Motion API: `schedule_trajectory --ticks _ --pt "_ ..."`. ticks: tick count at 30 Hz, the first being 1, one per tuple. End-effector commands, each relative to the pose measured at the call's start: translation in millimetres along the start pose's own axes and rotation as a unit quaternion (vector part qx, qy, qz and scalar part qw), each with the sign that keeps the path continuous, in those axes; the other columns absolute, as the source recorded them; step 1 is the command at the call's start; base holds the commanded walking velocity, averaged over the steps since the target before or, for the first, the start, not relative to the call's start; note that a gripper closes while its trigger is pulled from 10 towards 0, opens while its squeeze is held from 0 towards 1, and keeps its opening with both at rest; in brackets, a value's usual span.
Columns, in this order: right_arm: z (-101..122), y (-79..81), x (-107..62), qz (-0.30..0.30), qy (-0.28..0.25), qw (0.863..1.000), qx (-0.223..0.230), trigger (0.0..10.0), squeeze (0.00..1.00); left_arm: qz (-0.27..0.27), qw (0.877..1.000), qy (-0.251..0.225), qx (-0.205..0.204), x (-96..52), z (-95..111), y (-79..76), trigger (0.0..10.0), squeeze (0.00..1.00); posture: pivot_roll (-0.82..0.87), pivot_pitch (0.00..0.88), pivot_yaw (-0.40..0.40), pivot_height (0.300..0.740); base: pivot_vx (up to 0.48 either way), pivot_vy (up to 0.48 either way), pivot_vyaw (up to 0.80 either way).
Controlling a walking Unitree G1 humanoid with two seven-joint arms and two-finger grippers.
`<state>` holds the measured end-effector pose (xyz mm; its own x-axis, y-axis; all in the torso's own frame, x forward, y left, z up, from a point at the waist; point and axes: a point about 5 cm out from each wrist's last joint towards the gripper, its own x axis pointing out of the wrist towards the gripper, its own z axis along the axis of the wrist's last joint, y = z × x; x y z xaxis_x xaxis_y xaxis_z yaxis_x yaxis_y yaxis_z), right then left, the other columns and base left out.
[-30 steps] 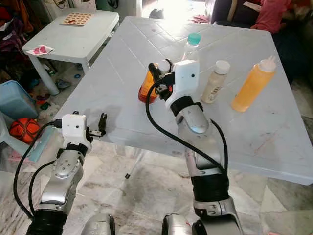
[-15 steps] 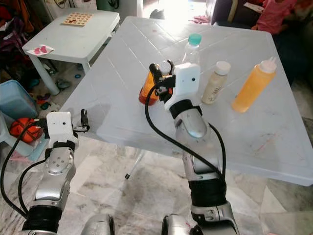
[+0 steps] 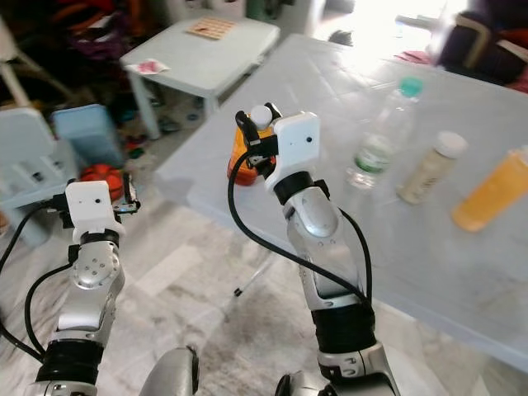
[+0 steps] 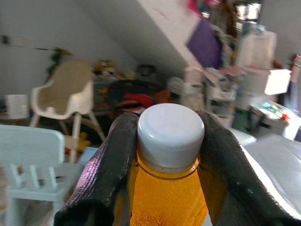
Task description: Restocking fridge
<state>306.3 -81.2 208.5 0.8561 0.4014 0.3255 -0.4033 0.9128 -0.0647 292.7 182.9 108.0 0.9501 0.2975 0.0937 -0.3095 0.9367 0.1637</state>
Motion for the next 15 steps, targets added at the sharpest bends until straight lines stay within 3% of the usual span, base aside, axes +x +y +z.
schedule_trajectory --ticks 1,4,15 --pt "14 3.2 2.2 0.009 -0.039 0.999 -0.019 10.0 0.0 0.008 1.0 -0.006 0.007 2.5 2 1.5 10.0 0.0 0.09 0.014 0.0 0.74 0.0 0.0 0.8" --pt "19 10.0 4.0 0.026 -0.058 0.997 -0.042 10.0 0.0 0.024 1.0 -0.003 0.02 2.8 -1 4.9 10.0 0.0 0.09 0.012 -0.002 0.74 0.0 0.0 0.8" --pt "19 16.0 4.8 0.037 -0.067 0.996 -0.046 10.0 0.0 0.022 1.0 -0.005 0.022 0.4 -3 1.7 10.0 0.0 0.1 0.008 -0.005 0.74 0.0 0.0 0.8"
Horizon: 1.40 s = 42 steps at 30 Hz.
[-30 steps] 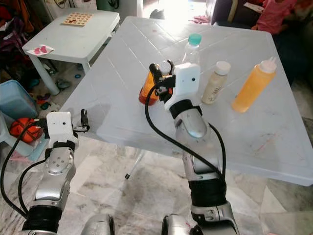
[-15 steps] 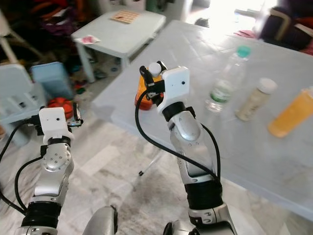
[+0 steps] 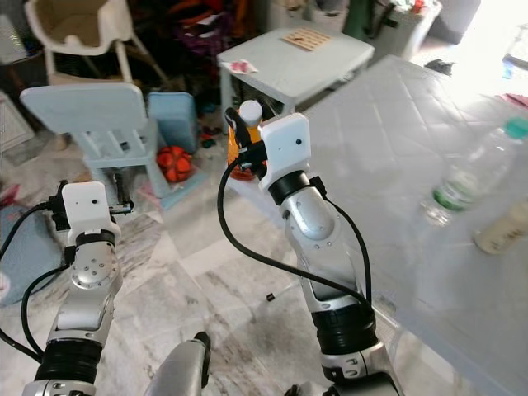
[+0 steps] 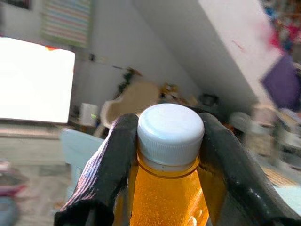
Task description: Restocking fridge
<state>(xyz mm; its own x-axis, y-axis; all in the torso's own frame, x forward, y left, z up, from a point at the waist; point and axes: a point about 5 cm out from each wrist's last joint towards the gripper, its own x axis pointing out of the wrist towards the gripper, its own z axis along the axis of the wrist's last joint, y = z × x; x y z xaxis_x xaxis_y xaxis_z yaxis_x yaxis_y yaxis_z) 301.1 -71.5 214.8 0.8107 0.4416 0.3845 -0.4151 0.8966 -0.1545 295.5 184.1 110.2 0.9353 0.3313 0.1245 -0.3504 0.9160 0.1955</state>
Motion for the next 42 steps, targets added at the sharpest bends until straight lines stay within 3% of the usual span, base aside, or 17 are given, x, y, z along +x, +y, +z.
schedule_trajectory --ticks 1,11,19,29,35,39,42 --pt "13 4.3 4.4 0.012 -0.032 0.999 -0.007 10.0 0.0 0.001 1.0 0.007 0.003 -2.8 -5 1.0 10.0 0.0 0.1 0.008 -0.005 0.74 0.0 0.0 0.8" --pt "-11 4.3 -5.2 0.005 0.003 1.0 -0.005 10.0 0.0 0.009 0.999 0.028 0.021 -7.8 -18 4.9 10.0 0.0 0.1 0.009 -0.003 0.74 0.0 0.0 0.8" --pt "-35 -4.5 -23.1 -0.022 0.05 0.998 -0.006 10.0 0.0 -0.011 0.997 0.046 0.059 -23.6 -40 16.4 10.0 0.0 0.1 0.007 0.003 0.74 0.0 0.0 0.6" --pt "-76 -29.5 -70.4 -0.117 0.147 0.982 0.01 10.0 0.0 0.002 0.995 0.073 0.072 -41.2 -56 38.7 10.0 0.0 0.11 0.005 0.009 0.74 0.0 0.0 0.0" --pt "-80 -26.6 -72.8 -0.108 0.152 0.982 0.006 10.0 0.0 -0.004 0.995 0.07 0.076 -38.4 -55 35.8 10.0 0.0 0.1 0.003 0.009 0.74 0.0 0.0 0.67" --pt "-79 -26.4 -69.5 -0.108 0.149 0.983 0.011 10.0 0.0 -0.024 0.995 0.089 0.036 -37.1 -55 29.8 10.0 0.0 0.1 0.002 0.01 0.74 0.0 0.0 0.8" --pt "-80 -26.1 -69.2 -0.109 0.148 0.983 0.01 10.0 0.0 -0.021 0.995 0.088 0.04 -37.9 -56 30.9 10.0 0.0 0.11 0.0 0.013 0.74 0.0 0.0 0.8"
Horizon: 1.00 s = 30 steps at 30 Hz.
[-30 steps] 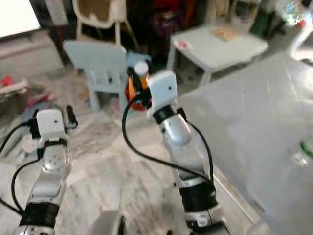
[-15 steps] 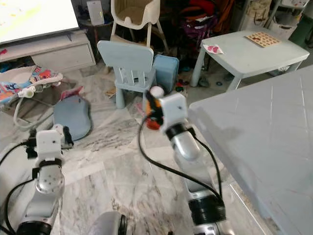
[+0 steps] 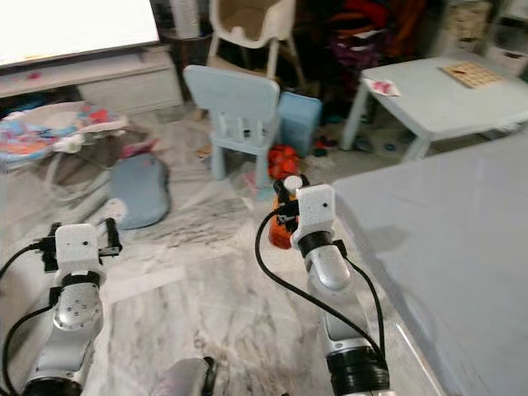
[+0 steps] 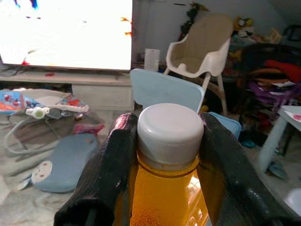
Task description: Restocking fridge
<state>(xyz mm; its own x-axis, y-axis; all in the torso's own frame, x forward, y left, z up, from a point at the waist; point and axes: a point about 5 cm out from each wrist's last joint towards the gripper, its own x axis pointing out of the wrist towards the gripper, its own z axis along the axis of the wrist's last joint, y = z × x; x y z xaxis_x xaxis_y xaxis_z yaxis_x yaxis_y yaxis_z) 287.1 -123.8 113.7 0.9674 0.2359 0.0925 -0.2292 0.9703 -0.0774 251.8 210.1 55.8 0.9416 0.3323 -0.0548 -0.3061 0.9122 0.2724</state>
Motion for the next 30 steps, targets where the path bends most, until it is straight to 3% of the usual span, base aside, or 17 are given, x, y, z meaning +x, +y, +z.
schedule_trajectory --ticks 1,12,20,30 --pt "5 0.2 2.6 -0.002 -0.016 1.0 -0.001 10.0 0.0 0.0 1.0 0.001 0.001 0.9 1 2.5 10.0 0.0 0.11 0.0 0.013 0.74 0.0 0.0 0.8" --pt "1 1.7 5.6 -0.003 -0.013 1.0 -0.007 10.0 0.0 -0.003 1.0 0.007 -0.002 5.0 3 14.7 10.0 0.0 0.12 0.021 0.032 0.74 0.0 0.0 0.8" --pt "-2 9.3 1.5 0.014 -0.01 1.0 -0.007 10.0 0.0 -0.046 0.999 0.005 -0.022 -4.1 3 -0.4 10.0 0.0 0.11 0.02 0.011 0.74 0.0 0.0 0.8" --pt "-7 -3.2 0.5 -0.002 0.001 1.0 -0.015 10.0 0.0 -0.062 0.997 0.02 -0.042 -9.8 0 -11.7 10.0 0.0 0.1 0.006 -0.009 0.74 0.0 0.0 0.8"
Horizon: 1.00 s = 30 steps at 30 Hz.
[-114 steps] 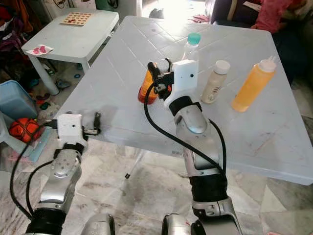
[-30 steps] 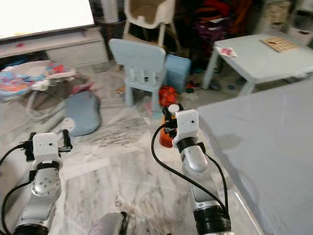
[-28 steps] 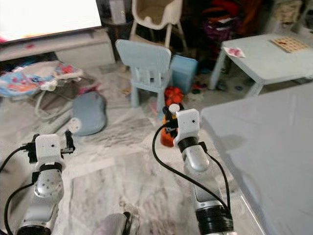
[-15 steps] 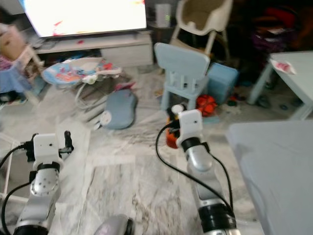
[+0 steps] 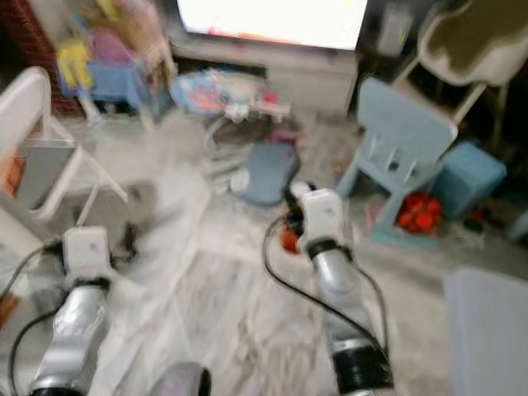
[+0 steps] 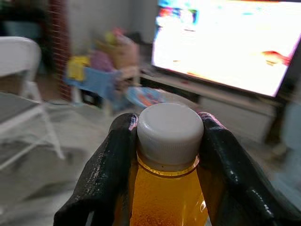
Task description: Restocking fridge
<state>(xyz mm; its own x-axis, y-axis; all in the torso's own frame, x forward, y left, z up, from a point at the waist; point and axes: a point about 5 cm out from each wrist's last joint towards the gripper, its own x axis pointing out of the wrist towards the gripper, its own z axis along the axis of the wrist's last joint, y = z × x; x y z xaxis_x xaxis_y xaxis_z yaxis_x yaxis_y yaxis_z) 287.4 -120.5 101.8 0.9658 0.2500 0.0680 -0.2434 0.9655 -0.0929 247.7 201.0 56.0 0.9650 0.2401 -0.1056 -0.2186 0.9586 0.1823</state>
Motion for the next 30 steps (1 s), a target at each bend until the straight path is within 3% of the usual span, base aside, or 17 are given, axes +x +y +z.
schedule_trajectory --ticks 1,8,18,25,30 --pt "4 -7.0 0.5 -0.009 -0.01 1.0 -0.008 10.0 0.0 -0.014 1.0 0.009 -0.005 -1.7 -3 -6.6 10.0 0.0 0.1 0.007 -0.01 0.74 0.0 0.0 0.8" --pt "5 -5.2 1.6 -0.005 -0.013 1.0 -0.008 10.0 0.0 -0.018 1.0 0.008 -0.004 1.4 0 -10.8 10.0 0.0 0.1 0.007 -0.012 0.74 0.0 0.29 0.8" --pt "2 -8.9 1.0 -0.012 -0.006 1.0 -0.003 10.0 0.0 -0.061 0.998 -0.001 -0.005 -0.1 2 -18.8 10.0 0.0 0.1 0.008 -0.01 0.74 0.0 0.48 0.0" --pt "3 -6.7 1.8 -0.006 -0.007 1.0 -0.007 10.0 0.0 -0.056 0.998 -0.012 -0.004 -0.5 3 -19.3 10.0 0.0 0.1 0.008 -0.01 0.74 0.0 0.48 0.0" --pt "5 -3.5 2.4 0.006 -0.013 1.0 -0.014 10.0 0.0 -0.058 0.998 -0.019 -0.003 0.1 5 -20.1 10.0 0.0 0.1 0.005 -0.01 0.74 0.0 0.48 0.7"
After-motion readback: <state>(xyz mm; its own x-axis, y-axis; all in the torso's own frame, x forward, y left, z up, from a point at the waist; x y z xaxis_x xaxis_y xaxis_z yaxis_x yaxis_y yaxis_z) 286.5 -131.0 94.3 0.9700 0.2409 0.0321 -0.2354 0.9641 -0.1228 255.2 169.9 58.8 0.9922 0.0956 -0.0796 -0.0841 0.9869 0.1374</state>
